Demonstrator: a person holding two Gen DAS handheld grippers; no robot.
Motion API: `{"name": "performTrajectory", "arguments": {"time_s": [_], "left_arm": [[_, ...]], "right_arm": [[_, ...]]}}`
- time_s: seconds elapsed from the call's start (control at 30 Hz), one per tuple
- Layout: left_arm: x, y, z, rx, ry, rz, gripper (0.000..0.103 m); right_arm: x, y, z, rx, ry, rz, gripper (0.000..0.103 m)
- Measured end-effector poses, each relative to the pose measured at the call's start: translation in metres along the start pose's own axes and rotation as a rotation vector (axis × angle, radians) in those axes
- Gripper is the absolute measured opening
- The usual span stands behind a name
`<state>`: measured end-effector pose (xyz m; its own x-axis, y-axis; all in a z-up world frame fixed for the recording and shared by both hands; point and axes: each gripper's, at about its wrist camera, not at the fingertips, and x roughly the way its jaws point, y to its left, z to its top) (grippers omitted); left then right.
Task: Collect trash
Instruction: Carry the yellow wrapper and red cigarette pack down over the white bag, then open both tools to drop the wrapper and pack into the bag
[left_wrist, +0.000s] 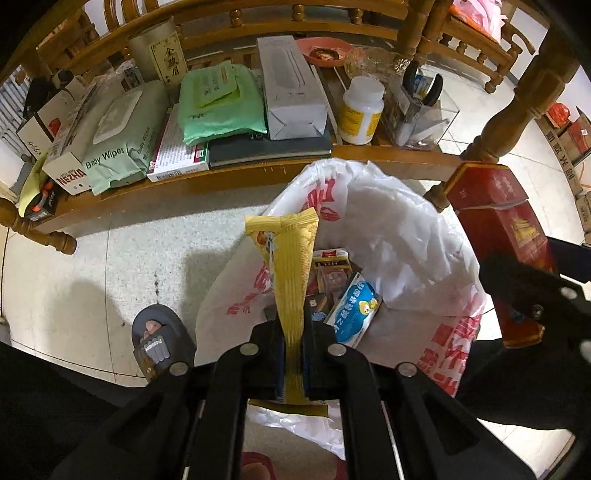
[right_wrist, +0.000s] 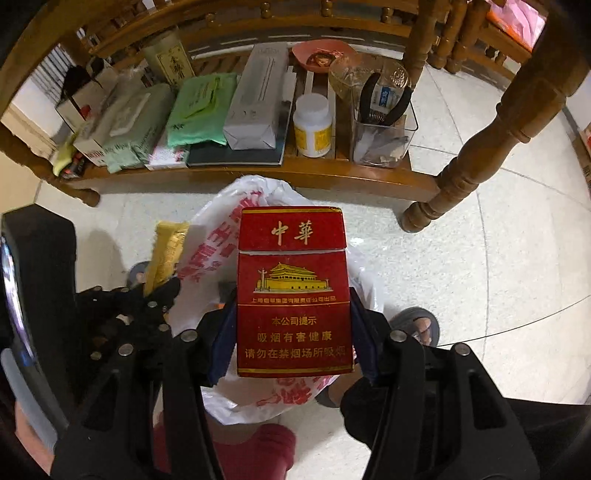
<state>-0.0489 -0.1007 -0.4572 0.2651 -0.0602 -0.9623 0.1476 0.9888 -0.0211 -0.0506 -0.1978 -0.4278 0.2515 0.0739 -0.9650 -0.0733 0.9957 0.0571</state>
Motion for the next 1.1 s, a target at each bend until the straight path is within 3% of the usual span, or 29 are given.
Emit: {"name": "performTrajectory", "arguments": {"time_s": [0.17,0.73,0.8,0.9,0.97,1.03,1.1], "left_arm": [[0.014,-0.002,-0.007,0.027,0.021,0.033,0.007],[0.020,0.000,-0.009,0.032,0.027,0.040,0.012],[0.020,0.001,-0.009,0.029,0.029,0.035,0.023],[0.018,0.000,-0.009,0.032,0.025,0.036,0.043],[0.018,0.000,-0.009,0.030,0.028,0.029,0.050],[0.017,0.001,-0.009,0.026,0.025,0.028,0.074],[0.014,0.002,-0.009,0.017,0.018,0.022,0.079]], "right_arm": [[0.013,0.002,0.000,0.018,0.023,0.017,0.053],[0.027,0.008,-0.001,0.030,0.057,0.030,0.055],[0.029,0.008,-0.001,0.027,0.062,0.032,0.055],[0.029,0.008,-0.001,0.032,0.059,0.016,0.069],[0.028,0.007,-0.001,0.042,0.056,0.019,0.071],[0.028,0.005,-0.001,0.049,0.058,0.016,0.076],[0.028,0.004,-0.001,0.058,0.057,0.015,0.077]]}}
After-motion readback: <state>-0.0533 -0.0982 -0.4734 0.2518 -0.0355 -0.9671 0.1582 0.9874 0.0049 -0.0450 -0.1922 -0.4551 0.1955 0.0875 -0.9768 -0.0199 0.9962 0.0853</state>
